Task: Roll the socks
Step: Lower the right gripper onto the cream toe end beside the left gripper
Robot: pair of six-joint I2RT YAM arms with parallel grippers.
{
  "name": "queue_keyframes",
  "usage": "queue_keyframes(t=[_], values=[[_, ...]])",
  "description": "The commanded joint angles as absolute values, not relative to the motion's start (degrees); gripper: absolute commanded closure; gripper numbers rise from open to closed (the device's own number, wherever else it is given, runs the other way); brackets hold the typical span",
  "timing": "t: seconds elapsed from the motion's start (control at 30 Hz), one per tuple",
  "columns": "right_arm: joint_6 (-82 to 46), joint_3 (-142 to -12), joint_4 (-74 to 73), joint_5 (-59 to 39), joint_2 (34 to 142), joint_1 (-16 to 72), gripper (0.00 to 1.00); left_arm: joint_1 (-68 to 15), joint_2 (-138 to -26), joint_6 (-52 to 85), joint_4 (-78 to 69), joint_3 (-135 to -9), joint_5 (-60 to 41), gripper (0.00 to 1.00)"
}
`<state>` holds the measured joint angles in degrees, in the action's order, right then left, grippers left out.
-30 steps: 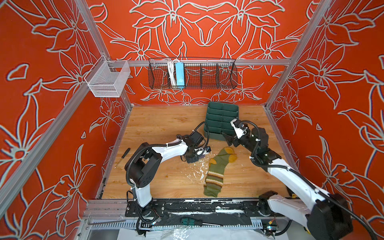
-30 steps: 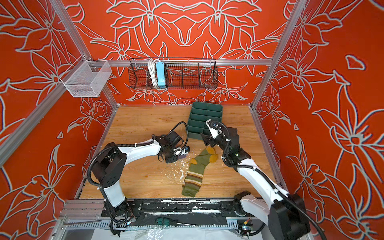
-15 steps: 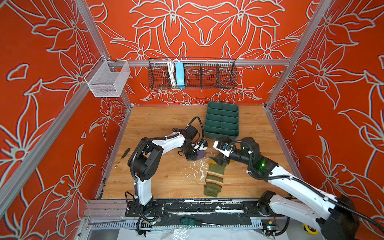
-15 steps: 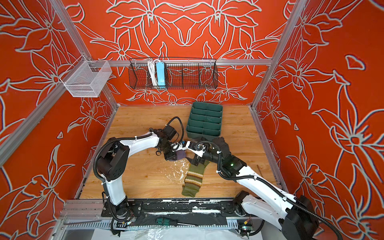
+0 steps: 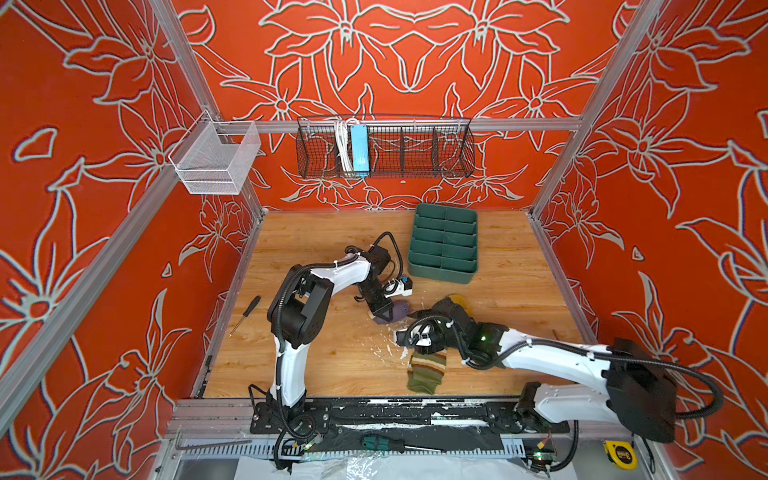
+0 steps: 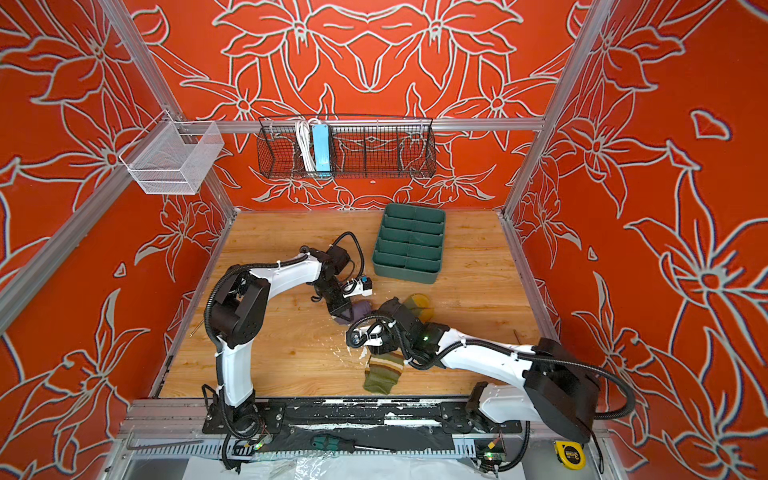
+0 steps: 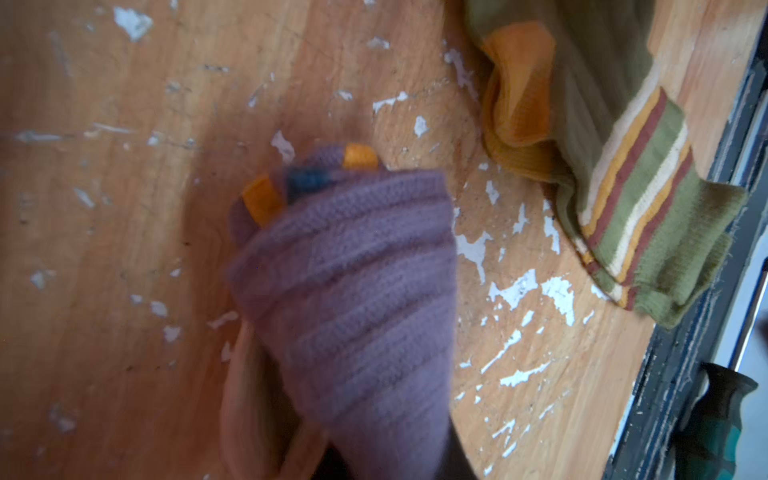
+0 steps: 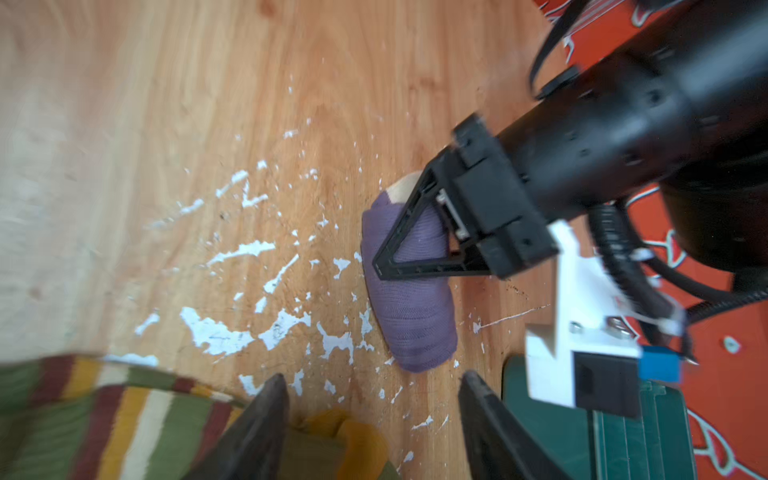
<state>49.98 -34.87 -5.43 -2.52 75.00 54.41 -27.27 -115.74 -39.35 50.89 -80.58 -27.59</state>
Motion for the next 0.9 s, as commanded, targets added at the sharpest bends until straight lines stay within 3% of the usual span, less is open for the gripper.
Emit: queue_keyframes(t=[0.0, 0.17, 0.57, 0.87], values=[[56.4, -36.7, -9.2, 1.1, 80.6, 55.1, 0.37, -27.9, -119.7, -39.4, 56.4, -78.7, -26.5, 1.00], [58.4, -39.3, -17.9, 4.4, 88.8, 54.4, 0.39, -27.9, -119.8, -39.4, 56.2, -78.0, -27.0, 1.00], [61.5, -44.8, -22.8, 4.1, 101.8, 53.0, 0.41, -27.9, -120.4, -39.0, 56.7, -78.0, -27.7, 1.00], [60.6, -45.1, -19.1, 3.3, 105.0, 53.1, 0.57, -27.9, -119.9, -38.7, 56.8, -78.6, -28.1, 1.00]])
